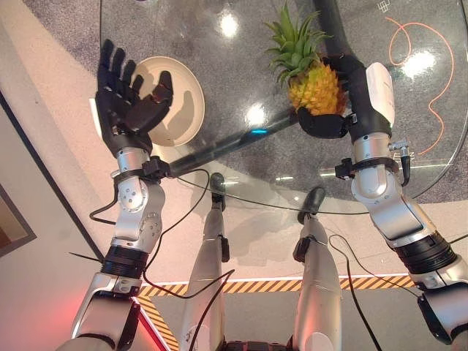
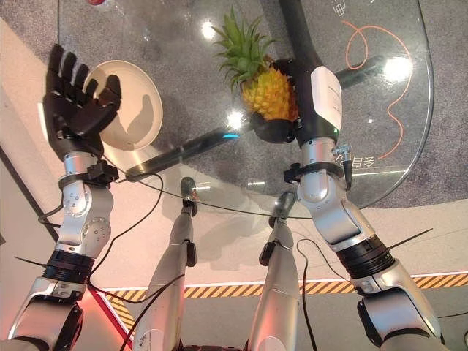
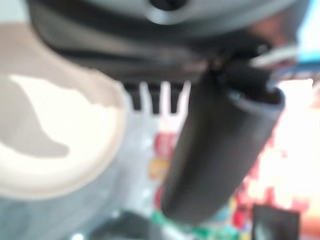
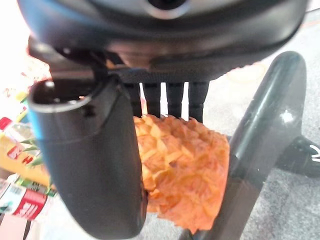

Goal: Pick up the fruit to the plate

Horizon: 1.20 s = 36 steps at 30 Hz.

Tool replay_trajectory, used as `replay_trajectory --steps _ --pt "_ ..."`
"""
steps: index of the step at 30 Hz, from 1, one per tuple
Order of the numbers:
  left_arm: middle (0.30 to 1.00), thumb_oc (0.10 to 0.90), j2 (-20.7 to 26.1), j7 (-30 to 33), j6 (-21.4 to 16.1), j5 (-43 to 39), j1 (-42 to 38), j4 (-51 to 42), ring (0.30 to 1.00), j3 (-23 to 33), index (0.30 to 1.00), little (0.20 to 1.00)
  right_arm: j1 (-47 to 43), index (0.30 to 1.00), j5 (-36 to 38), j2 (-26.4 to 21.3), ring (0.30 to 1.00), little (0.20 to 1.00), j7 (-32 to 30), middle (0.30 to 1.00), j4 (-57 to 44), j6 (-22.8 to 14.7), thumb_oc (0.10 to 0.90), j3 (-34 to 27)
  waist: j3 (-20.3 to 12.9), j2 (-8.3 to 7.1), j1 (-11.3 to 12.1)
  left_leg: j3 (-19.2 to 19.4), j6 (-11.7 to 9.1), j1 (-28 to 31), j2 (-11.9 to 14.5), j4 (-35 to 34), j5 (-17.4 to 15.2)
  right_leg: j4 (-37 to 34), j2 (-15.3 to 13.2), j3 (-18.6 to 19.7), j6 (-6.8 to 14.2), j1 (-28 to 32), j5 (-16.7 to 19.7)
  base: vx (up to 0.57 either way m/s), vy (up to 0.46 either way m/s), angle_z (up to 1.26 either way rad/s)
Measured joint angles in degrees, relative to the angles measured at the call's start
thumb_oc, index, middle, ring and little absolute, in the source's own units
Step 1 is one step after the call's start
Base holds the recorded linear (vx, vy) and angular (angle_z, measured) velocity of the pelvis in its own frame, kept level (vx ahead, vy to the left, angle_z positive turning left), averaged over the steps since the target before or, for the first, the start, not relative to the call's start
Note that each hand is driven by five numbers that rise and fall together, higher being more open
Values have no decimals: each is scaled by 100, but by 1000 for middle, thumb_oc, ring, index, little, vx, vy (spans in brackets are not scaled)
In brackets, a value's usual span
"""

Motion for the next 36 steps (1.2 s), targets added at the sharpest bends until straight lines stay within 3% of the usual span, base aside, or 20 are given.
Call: replay_trajectory --steps 18,36 --pt "900 800 12 -461 610 -160 -416 0 900 -611 900 900 -491 300 -198 -1 300 200 619 300 0 384 100 442 6 11 28 -3 1 -6 -21 -1 0 -2 -18 -1 1 0 0 0 0 0" --pt "900 800 -156 -1022 1020 -1307 -430 -10 900 -841 900 900 -880 300 -509 15 300 200 1018 300 -9 581 100 791 6 12 40 -6 3 -8 -41 -1 0 -2 -40 -5 3 2 1 0 0 0"
